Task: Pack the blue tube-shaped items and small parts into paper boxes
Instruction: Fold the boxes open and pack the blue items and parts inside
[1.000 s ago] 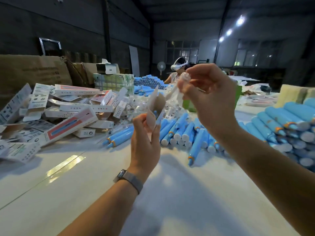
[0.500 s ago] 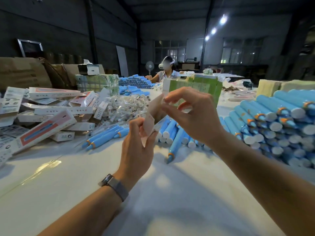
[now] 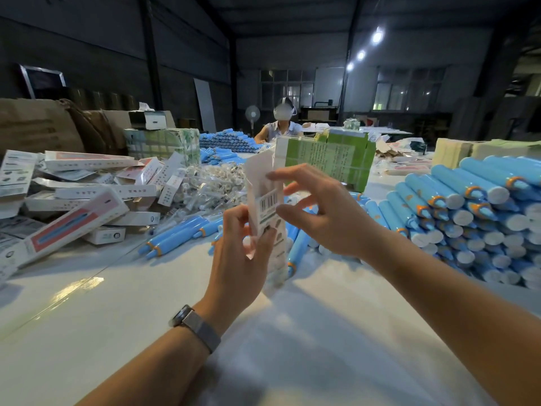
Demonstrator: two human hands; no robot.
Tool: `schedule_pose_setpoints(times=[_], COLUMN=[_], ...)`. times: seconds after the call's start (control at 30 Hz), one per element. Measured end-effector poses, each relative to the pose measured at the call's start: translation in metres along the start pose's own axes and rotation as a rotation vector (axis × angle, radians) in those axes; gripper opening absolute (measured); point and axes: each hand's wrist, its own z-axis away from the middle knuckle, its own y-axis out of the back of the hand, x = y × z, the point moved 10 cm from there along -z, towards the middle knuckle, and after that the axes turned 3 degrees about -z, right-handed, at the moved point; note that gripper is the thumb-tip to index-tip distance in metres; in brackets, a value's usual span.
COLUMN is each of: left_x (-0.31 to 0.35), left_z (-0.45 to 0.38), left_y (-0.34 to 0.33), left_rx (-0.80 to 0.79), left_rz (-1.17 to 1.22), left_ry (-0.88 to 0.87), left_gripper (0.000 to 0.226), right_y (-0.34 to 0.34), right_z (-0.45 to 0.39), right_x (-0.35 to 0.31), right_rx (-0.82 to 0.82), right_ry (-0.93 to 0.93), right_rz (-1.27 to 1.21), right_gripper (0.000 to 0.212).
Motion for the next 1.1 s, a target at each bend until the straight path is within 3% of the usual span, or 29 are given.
schedule_pose_setpoints(times=[0.1, 0.23, 0.5, 0.87, 1.1], left_x=[0.002, 0.010, 0.034, 0.041, 0.048], left_z=[0.000, 0.001, 0.003, 0.006, 0.009], left_y=[-0.012, -0.019, -0.035, -0.041, -0.041], left_rx=[-0.033, -0.085, -0.271, -0.389, -0.377], left_rz=[0.138, 0.217, 0.264, 0.308, 0.349], left_ry=[0.081, 0.069, 0.002, 0.022, -0.022], left_gripper=[0.039, 0.052, 0.080, 0.057, 0.046], right_y=[0.001, 0.005, 0.025, 0.033, 0.032], right_z=[0.008, 0.024, 0.053, 0.062, 0.061], right_x=[0.014, 0.026, 0.020, 0.011, 0.010], right_rx=[0.031, 0.126, 0.324, 0.338, 0.313], right_ry=[-0.128, -0.207, -0.167, -0.101, -0.103], right_rz=[-0.434, -0.682, -0.630, -0.577, -0.547], right_gripper=[0.051, 0.052, 0.045, 0.039, 0.034])
